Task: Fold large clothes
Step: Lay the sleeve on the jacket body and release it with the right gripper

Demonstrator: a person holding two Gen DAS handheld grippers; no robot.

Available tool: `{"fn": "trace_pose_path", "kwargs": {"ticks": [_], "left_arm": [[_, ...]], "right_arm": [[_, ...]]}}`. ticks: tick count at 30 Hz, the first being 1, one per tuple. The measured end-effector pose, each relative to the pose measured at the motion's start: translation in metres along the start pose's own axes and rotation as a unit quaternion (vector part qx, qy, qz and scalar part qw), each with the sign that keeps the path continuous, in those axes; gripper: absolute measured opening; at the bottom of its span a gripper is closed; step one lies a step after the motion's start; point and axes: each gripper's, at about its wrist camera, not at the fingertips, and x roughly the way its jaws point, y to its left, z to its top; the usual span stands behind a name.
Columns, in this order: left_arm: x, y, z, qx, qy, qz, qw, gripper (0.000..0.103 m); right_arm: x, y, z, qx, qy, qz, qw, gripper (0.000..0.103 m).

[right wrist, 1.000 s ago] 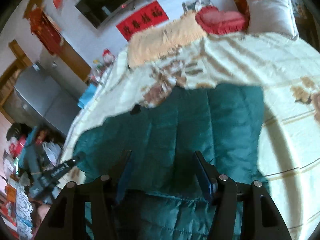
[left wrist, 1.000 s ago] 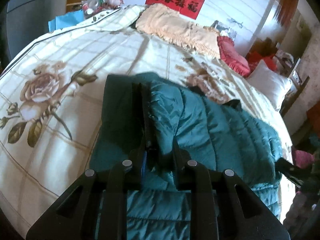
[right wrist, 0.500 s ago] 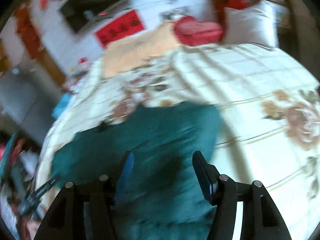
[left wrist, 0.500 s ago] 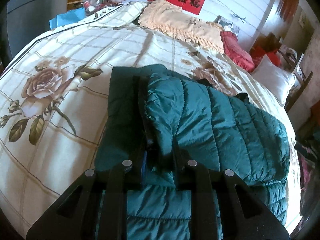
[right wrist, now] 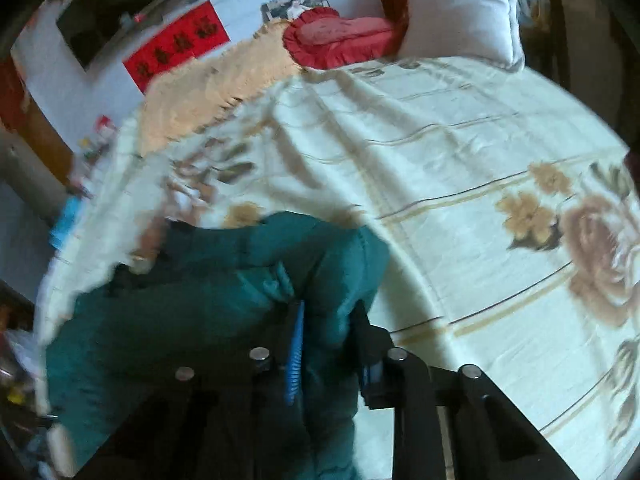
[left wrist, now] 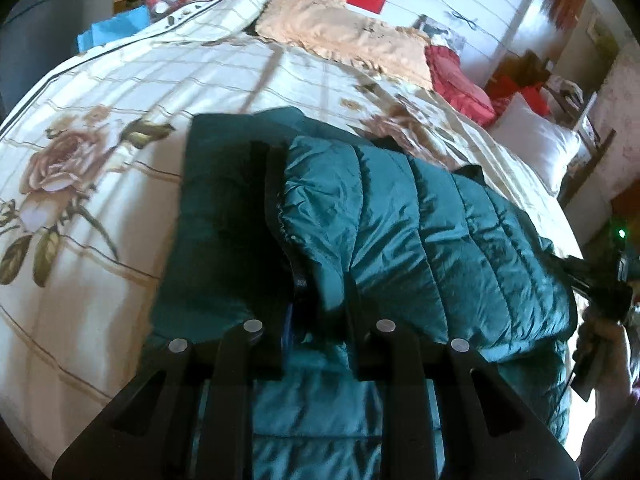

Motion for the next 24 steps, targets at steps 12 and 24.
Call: {"fn": "trace_pose_path", "kwargs": {"ticks": [12,24], "left_arm": [[0.002,0.001,-0.004,0.0,-0.005,0.004,1.0,0.023],[0.004,-0.001,-0.011,0.006,-0.005,0.0,1.0,0.06]], "right_arm": [[-0.064,-0.027,-0.045,0.043,0.024,0.112,0.992,0.068],[-0.052,0.004,-0.079,-0.047,0.015,0.022,0.999,0.016]]}}
